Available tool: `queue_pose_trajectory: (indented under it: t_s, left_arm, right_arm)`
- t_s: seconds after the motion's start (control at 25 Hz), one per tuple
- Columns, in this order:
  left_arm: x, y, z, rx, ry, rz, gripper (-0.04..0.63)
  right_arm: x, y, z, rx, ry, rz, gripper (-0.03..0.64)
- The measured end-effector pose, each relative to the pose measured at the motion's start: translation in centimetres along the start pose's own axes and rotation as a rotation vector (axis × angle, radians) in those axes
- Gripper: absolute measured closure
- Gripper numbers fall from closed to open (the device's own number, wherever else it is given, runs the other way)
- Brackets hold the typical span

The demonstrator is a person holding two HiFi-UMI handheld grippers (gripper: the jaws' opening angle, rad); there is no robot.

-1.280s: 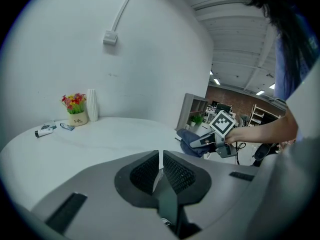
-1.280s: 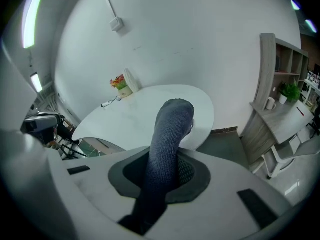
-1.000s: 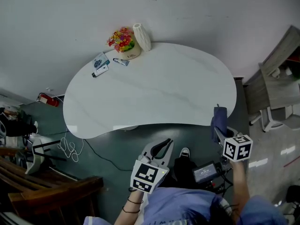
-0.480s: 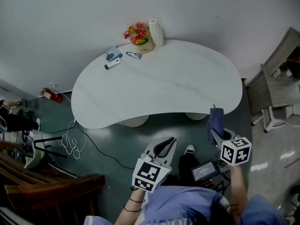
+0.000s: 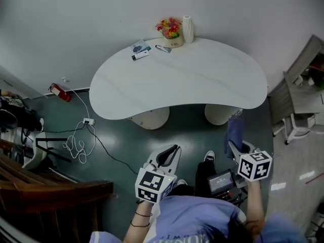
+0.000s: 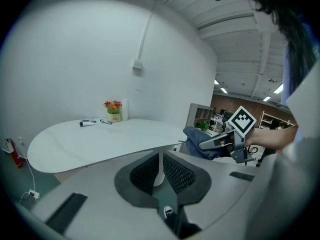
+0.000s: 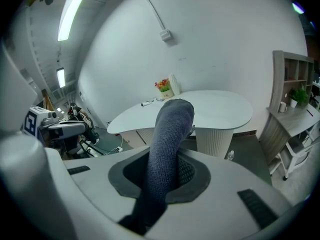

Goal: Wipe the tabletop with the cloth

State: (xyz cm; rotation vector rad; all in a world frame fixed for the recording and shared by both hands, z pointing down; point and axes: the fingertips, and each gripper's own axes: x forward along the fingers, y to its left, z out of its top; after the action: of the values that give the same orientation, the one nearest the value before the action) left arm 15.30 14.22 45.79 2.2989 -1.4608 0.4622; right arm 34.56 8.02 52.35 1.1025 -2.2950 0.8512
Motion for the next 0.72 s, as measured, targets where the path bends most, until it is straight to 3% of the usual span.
queue_pose_trajectory:
  t_s: [0.72]
  left_arm:
    - [-8.2,-5.1,-4.2,0.043,-0.064,-0.050,0.575]
  right_arm:
    - [-6.9,8.7,-6.5,-0.033,-0.072,0.023,0.546]
